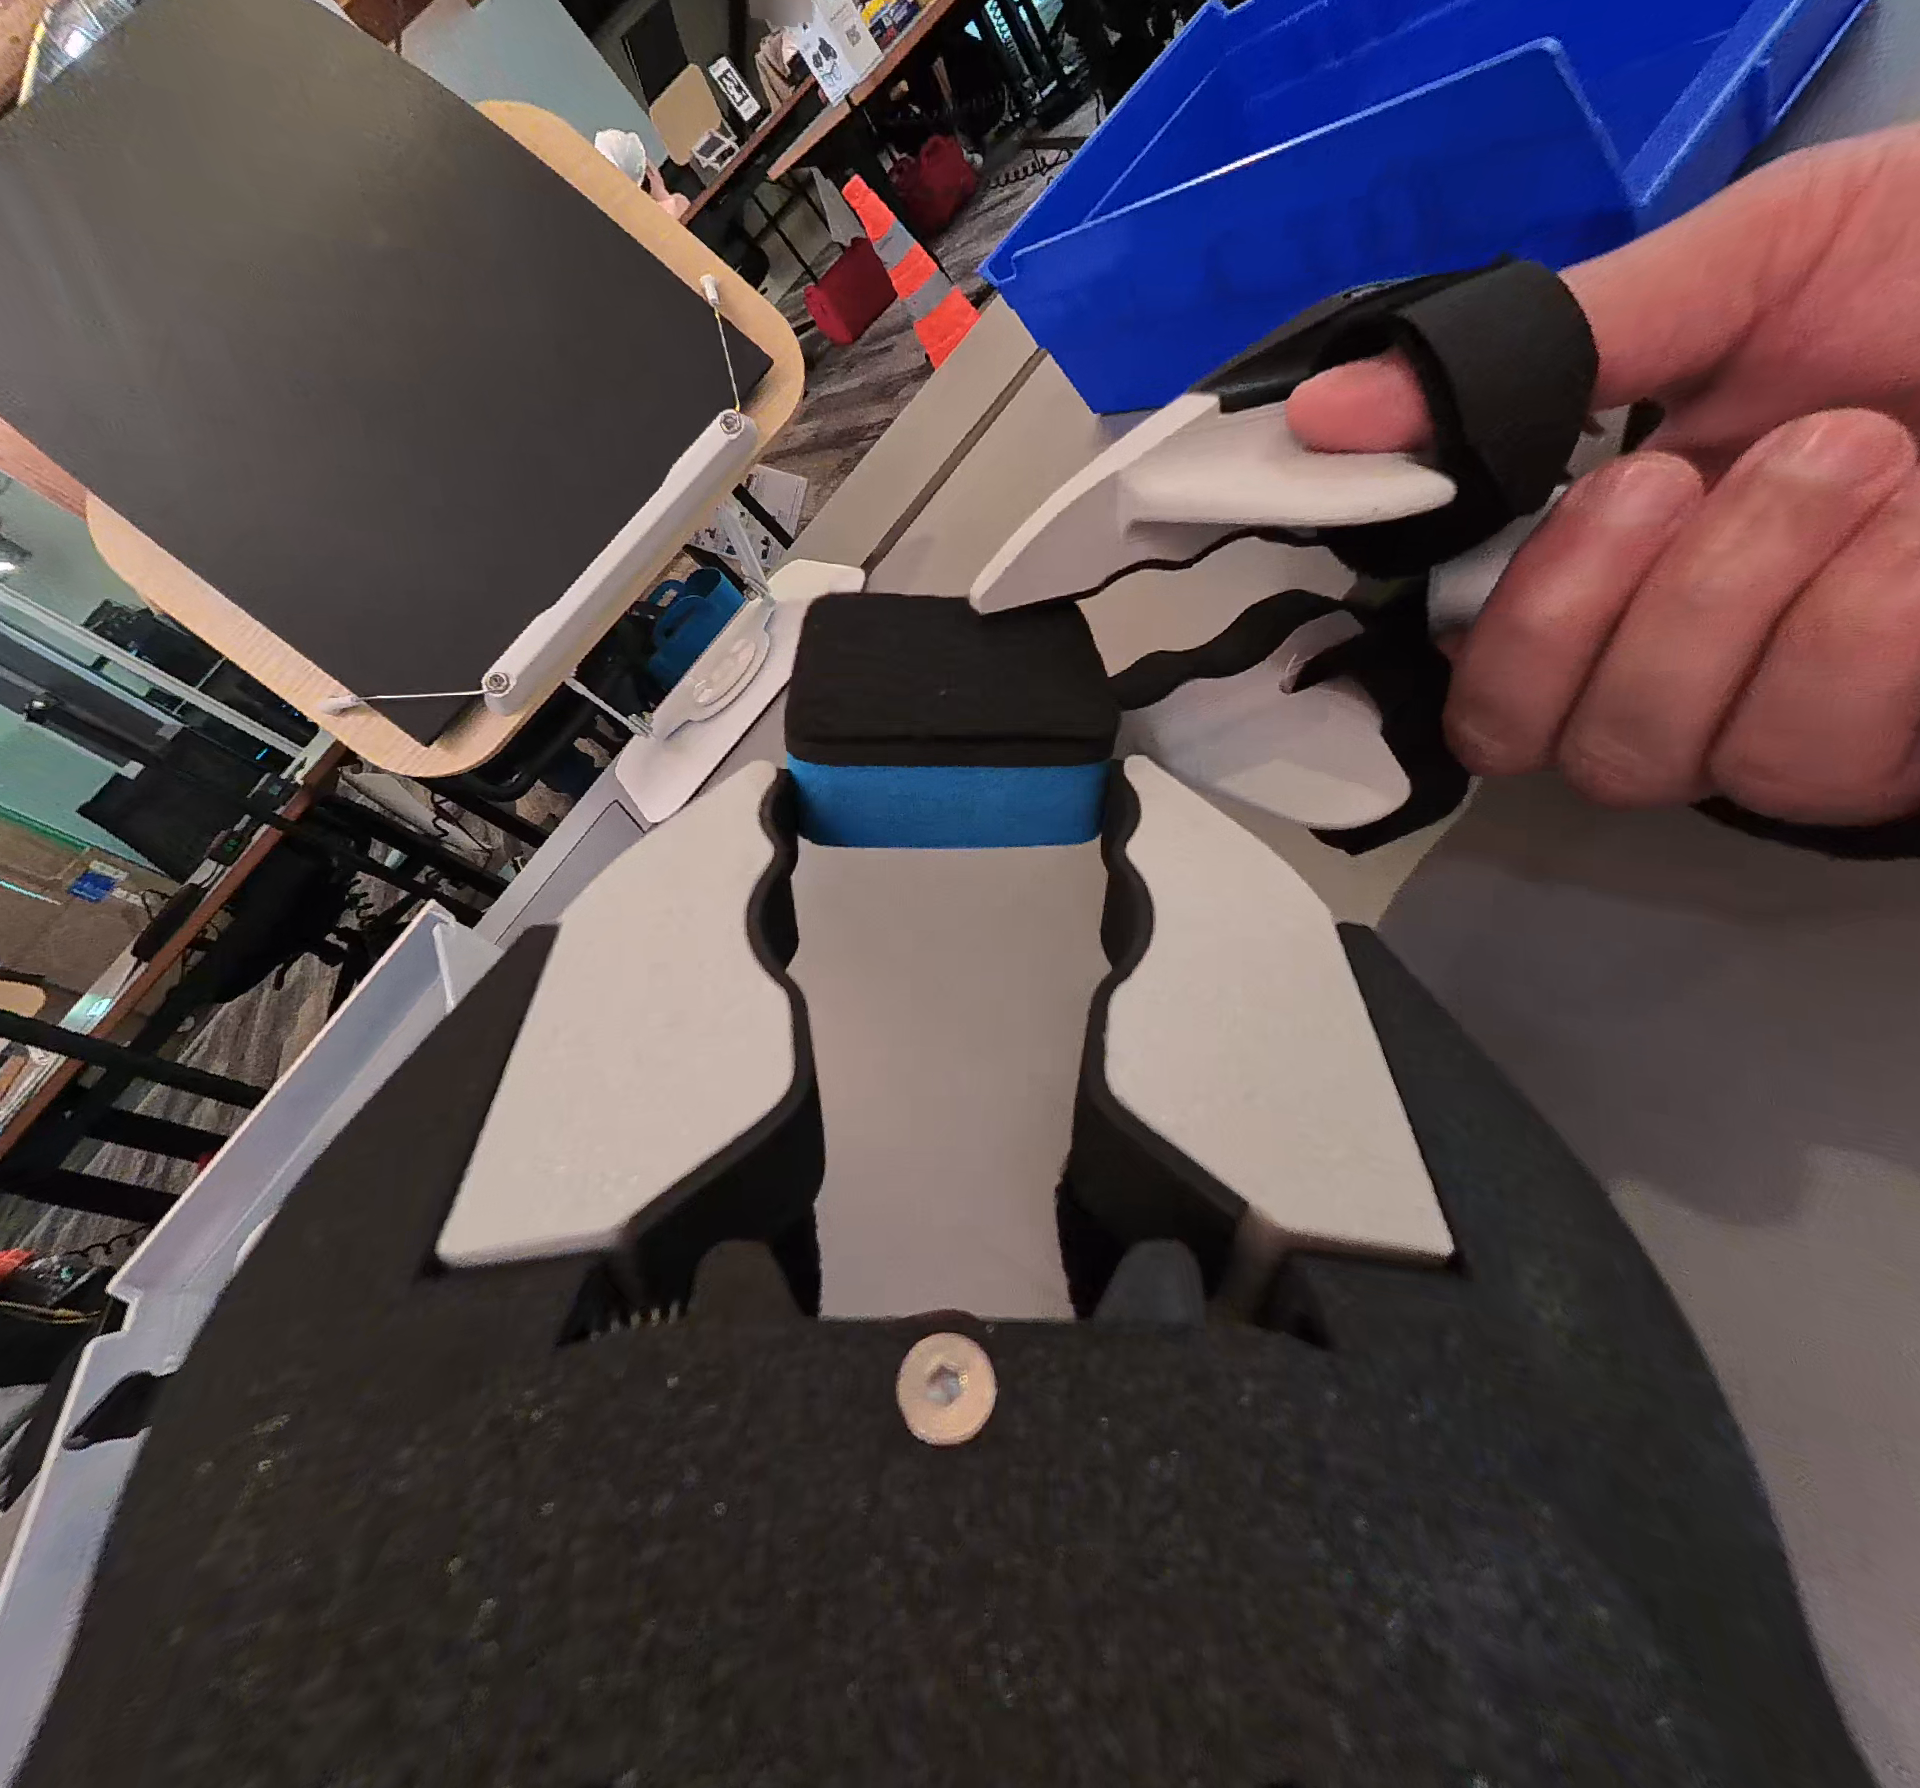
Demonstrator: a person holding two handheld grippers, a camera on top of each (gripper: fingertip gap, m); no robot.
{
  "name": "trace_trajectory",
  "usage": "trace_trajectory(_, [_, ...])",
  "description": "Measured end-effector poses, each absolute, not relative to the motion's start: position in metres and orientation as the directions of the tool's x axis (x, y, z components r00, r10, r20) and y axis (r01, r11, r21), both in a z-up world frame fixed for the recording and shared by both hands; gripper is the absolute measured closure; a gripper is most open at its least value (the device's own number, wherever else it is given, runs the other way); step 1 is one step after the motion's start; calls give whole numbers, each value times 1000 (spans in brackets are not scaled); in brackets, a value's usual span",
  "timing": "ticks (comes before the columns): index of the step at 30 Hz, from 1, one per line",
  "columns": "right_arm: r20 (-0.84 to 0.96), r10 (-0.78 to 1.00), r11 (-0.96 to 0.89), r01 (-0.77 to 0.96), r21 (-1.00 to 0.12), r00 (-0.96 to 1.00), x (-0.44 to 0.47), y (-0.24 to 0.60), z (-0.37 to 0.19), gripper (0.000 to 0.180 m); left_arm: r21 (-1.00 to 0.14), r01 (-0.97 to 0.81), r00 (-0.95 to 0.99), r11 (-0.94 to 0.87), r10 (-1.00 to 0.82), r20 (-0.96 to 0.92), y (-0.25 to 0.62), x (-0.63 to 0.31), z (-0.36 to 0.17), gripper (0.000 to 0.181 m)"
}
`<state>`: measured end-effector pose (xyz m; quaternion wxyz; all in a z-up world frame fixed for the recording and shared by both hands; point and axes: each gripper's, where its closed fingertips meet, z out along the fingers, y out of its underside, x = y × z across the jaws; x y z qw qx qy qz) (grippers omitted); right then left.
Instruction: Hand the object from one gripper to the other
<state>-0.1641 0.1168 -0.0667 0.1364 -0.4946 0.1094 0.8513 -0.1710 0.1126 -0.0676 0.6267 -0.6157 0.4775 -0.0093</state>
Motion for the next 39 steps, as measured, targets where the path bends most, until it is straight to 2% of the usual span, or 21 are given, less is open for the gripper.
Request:
trace_trajectory(1, [-879,146,-941,-337,17,-454,-163,116,-67,154,-780,-577,547,241,-596,-588,113,-172,-67,125])
trace_trajectory(3, [-911,247,-923,-366,-117,-331,-159,120,-73,133,-776,-587,553,231,-585,-593,116,-175,-67,125])
trace_trajectory(6, [-876,482,-814,-375,-443,-10,-149,126,-76,113,-763,-618,549,192,-590,-593,122,-183,-75,125])
trace_trajectory(7, [-804,579,-743,-321,-587,132,-149,125,-78,110,-749,-639,538,177,-593,-599,125,-185,-81,125])
trace_trajectory(9, [-528,735,-528,-128,-839,426,-146,128,-86,103,-708,-687,508,164,-588,-630,128,-189,-92,125])
trace_trajectory(11, [-194,780,-315,106,-943,595,-143,131,-93,96,-656,-735,465,173,-575,-673,130,-189,-100,125])
trace_trajectory(13, [-31,777,-223,229,-947,629,-147,130,-96,95,-617,-766,433,180,-565,-703,129,-186,-105,125])
trace_trajectory(19, [-127,793,-309,215,-926,596,-170,121,-111,91,-550,-808,371,212,-541,-755,123,-178,-109,125])
trace_trajectory(21, [-127,791,-320,227,-920,599,-172,122,-115,102,-528,-817,351,233,-526,-774,121,-176,-109,125])
trace_trajectory(22, [-131,793,-329,238,-914,595,-173,121,-117,118,-525,-818,347,236,-525,-777,120,-175,-110,125])
trace_trajectory(23, [-141,796,-339,242,-909,588,-173,120,-118,126,-524,-819,347,233,-526,-776,119,-174,-110,125])
trace_trajectory(27, [-215,790,-401,219,-890,574,-172,118,-123,127,-580,-798,389,162,-597,-702,118,-173,-117,125])
trace_trajectory(34, [-320,768,-470,148,-870,555,-162,126,-126,127,-589,-796,392,138,-623,-677,122,-179,-123,131])
trace_trajectory(37, [-385,801,-491,133,-861,459,-161,121,-117,127,-605,-786,396,125,-650,-649,122,-180,-125,130])
trace_trajectory(39, [-438,840,-513,208,-833,320,-160,109,-110,127,-635,-761,380,132,-703,-601,118,-178,-125,130])
